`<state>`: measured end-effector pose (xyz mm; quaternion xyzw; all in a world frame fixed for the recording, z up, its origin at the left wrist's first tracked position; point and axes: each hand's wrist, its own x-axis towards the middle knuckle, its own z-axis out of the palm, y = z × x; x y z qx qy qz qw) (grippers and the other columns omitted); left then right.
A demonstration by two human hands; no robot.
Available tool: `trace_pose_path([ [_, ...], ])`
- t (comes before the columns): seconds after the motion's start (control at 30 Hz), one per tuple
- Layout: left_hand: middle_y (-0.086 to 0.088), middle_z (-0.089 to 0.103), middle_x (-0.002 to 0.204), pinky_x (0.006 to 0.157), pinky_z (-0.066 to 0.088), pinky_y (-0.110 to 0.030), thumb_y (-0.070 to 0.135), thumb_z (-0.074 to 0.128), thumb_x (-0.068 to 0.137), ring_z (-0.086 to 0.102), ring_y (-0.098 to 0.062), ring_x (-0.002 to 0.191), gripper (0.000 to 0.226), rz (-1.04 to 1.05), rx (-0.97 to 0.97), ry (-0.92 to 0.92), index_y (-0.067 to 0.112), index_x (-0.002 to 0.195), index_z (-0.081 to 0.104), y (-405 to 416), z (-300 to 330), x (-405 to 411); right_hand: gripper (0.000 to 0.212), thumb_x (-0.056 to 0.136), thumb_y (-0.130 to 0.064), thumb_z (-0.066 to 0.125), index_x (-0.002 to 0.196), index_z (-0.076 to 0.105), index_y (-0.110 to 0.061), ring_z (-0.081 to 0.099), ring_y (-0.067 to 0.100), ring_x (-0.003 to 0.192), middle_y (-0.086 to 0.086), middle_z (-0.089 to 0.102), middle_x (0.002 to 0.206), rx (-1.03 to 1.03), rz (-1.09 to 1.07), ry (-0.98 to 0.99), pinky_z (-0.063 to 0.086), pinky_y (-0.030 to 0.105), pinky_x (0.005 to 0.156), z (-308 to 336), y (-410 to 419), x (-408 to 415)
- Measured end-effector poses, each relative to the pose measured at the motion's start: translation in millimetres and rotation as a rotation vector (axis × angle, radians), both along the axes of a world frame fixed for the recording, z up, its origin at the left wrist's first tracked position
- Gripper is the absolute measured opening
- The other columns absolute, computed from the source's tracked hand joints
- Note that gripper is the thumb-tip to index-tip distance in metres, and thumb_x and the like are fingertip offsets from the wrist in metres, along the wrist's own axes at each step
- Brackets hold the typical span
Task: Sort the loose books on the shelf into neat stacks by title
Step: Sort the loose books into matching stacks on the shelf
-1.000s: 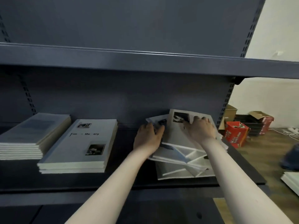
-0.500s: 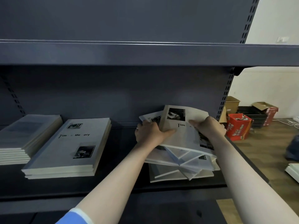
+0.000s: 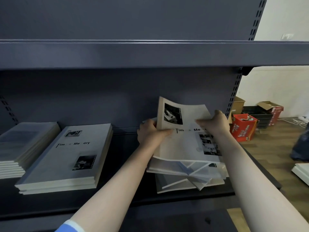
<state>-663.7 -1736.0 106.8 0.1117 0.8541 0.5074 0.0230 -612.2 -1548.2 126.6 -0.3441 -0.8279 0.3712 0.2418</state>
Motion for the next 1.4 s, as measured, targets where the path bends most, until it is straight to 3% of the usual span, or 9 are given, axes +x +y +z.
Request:
trace_pose_path([
  [0.1, 0.008, 0.051, 0.080, 0.061, 0.041, -0.026, 0.022, 0.070, 0.081, 0.053, -0.013, 0.078, 0.030, -0.016, 0.093, 0.078, 0.010, 0.096, 0.047, -11, 7, -4, 0.038, 0.077, -0.019, 0.076, 0.099, 0.065, 0.009, 0.066, 0.034, 0.089, 0.019, 0.069, 0.095, -0.138, 0.095, 0.090, 0.054, 0.046, 0.084, 4, -4, -4],
  [0.27, 0.008, 0.042, 0.069, 0.047, 0.035, -0.012, 0.022, 0.057, 0.092, 0.042, -0.005, 0.060, 0.020, 0.020, 0.027, 0.219, 0.008, 0.089, 0.042, -47, 13, -16, 0.023, 0.074, -0.011, 0.076, 0.091, 0.067, 0.001, 0.067, 0.034, 0.093, 0.021, 0.070, 0.099, -0.203, 0.256, 0.182, 0.051, 0.053, 0.091, 9, -27, -22],
  [0.4, 0.006, 0.041, 0.065, 0.050, 0.030, -0.025, 0.024, 0.053, 0.094, 0.043, -0.016, 0.065, 0.022, 0.119, 0.015, 0.248, 0.007, 0.086, 0.042, -85, 16, -26, 0.015, 0.078, -0.005, 0.070, 0.092, 0.067, -0.005, 0.066, 0.029, 0.092, 0.016, 0.070, 0.098, -0.155, 0.362, 0.194, 0.053, 0.043, 0.086, 21, -64, -36],
  [0.53, 0.005, 0.036, 0.060, 0.047, 0.025, -0.025, 0.023, 0.052, 0.095, 0.037, -0.012, 0.054, 0.033, 0.193, 0.010, 0.249, 0.015, 0.068, 0.035, -131, 14, -37, 0.027, 0.080, -0.004, 0.068, 0.107, 0.065, -0.001, 0.062, 0.026, 0.091, 0.010, 0.066, 0.096, -0.131, 0.461, 0.191, 0.050, 0.039, 0.080, 22, -109, -56],
  [0.8, 0.006, 0.044, 0.062, 0.043, 0.026, -0.013, 0.029, 0.053, 0.094, 0.047, -0.015, 0.062, 0.026, 0.330, -0.089, 0.248, 0.009, 0.079, 0.045, -224, 4, -48, 0.029, 0.078, -0.011, 0.069, 0.105, 0.066, -0.004, 0.064, 0.025, 0.094, 0.009, 0.069, 0.100, -0.146, 0.582, 0.100, 0.052, 0.043, 0.083, 7, -201, -97],
  [1.03, 0.007, 0.046, 0.069, 0.059, 0.035, -0.026, 0.035, 0.051, 0.094, 0.049, -0.016, 0.070, 0.025, 0.388, -0.227, 0.204, 0.011, 0.087, 0.047, -284, -15, -54, 0.032, 0.079, -0.017, 0.066, 0.111, 0.064, -0.012, 0.063, 0.023, 0.090, 0.005, 0.068, 0.099, -0.108, 0.599, 0.023, 0.052, 0.037, 0.079, -20, -263, -120],
  [1.13, 0.007, 0.048, 0.068, 0.051, 0.035, -0.019, 0.031, 0.052, 0.094, 0.052, -0.016, 0.069, 0.024, 0.340, -0.174, 0.167, 0.011, 0.083, 0.047, -301, -26, -59, 0.034, 0.079, -0.020, 0.066, 0.112, 0.064, -0.012, 0.064, 0.023, 0.091, 0.005, 0.068, 0.101, -0.105, 0.585, -0.017, 0.053, 0.038, 0.081, -32, -281, -126],
  [1.2, 0.006, 0.049, 0.068, 0.048, 0.034, -0.018, 0.032, 0.052, 0.094, 0.051, -0.014, 0.064, 0.025, 0.330, -0.194, 0.157, 0.008, 0.087, 0.050, -310, -32, -59, 0.036, 0.079, -0.022, 0.067, 0.113, 0.062, -0.011, 0.063, 0.022, 0.093, 0.005, 0.067, 0.104, -0.110, 0.563, -0.047, 0.052, 0.034, 0.078, -41, -290, -128],
  [1.4, -0.005, 0.059, 0.085, 0.064, 0.043, -0.030, 0.046, 0.052, 0.092, 0.063, -0.028, 0.085, 0.036, 0.391, -0.402, 0.184, 0.010, 0.090, 0.047, -323, -52, -62, 0.035, 0.086, -0.032, 0.060, 0.114, 0.059, -0.011, 0.059, 0.017, 0.077, 0.003, 0.065, 0.096, -0.041, 0.479, -0.130, 0.044, 0.026, 0.061, -67, -307, -124],
])
